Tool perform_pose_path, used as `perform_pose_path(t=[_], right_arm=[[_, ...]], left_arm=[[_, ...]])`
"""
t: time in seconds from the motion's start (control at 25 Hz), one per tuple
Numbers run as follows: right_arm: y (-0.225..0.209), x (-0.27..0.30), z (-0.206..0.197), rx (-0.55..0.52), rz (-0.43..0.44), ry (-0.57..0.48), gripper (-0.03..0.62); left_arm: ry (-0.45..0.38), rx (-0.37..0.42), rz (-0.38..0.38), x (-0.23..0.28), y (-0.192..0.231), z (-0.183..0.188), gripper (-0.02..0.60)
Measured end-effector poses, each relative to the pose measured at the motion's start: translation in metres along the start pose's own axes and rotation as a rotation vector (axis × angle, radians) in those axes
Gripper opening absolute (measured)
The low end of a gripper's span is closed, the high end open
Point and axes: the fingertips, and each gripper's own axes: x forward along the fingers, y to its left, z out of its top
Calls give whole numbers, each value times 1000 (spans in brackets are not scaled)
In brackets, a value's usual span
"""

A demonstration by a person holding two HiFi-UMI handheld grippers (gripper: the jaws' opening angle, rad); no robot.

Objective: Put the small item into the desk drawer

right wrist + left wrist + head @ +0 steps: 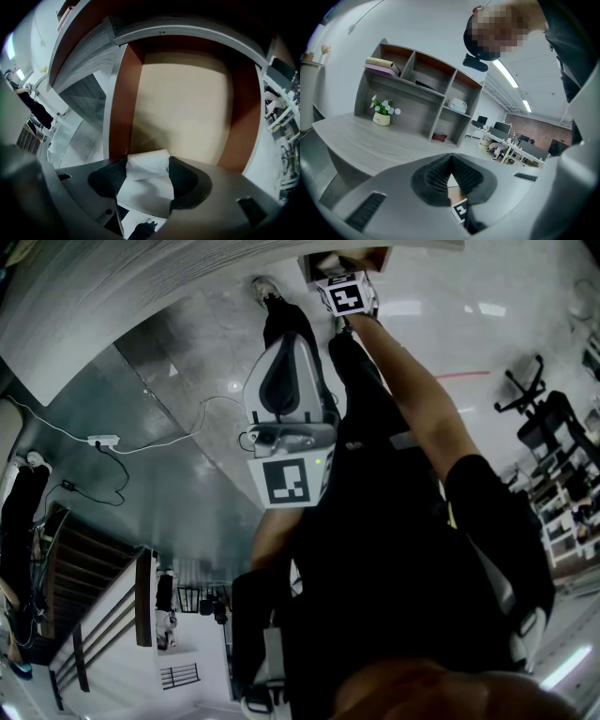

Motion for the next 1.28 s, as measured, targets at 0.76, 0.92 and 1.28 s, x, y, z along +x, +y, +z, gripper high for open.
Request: perform_pose_path(t=[0.76,0.92,1.28], right_arm=[[-3,-8,-1,11,-31,-21,270],[-4,-15,1,16,-31,-36,270],[-7,-37,4,51,16,-74,236]], left_arm=[[-12,1,6,-5,-3,2,-3],[-20,6,4,-8,-7,3,-3],[-49,43,1,-22,-26,18,-3]])
